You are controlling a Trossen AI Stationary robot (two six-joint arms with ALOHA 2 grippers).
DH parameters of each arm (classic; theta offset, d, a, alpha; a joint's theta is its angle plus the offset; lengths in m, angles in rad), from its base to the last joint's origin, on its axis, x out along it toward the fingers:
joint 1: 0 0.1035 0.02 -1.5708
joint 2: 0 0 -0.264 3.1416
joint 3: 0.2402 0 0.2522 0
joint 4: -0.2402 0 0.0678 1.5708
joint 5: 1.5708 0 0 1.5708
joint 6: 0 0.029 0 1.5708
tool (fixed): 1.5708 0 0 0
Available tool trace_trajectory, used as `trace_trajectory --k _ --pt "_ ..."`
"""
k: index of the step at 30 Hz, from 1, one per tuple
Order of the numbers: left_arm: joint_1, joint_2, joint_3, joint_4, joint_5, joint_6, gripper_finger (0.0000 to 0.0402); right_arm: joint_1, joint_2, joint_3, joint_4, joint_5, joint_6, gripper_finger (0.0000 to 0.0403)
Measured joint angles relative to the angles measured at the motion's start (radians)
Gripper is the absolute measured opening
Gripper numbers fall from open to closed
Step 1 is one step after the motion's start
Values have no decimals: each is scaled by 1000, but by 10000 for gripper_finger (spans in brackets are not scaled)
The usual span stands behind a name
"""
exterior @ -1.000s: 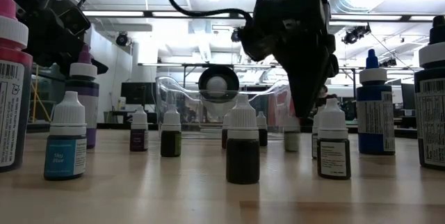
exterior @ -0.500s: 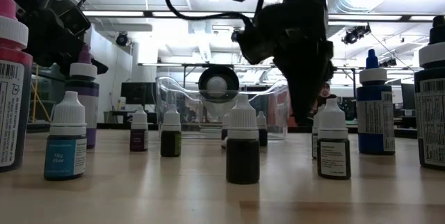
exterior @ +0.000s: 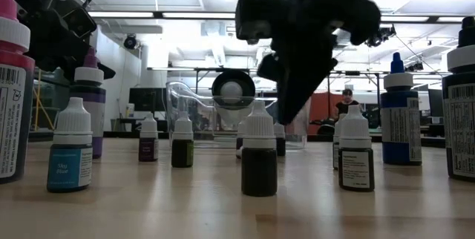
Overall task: Pick & Place food coloring
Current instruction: Put the small red food coloring bottle into the transparent bin
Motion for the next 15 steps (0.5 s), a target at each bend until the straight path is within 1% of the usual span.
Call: trace_trajectory --k 4,11,15 --pt "0 0 0 0 0 0 234 -11 0 1 31 6 -18 69" --pt "0 0 0 0 0 0 234 -22 0 7 70 12 -21 157" --pt "0 0 0 0 0 0 234 -32 23 81 15 35 -46 191"
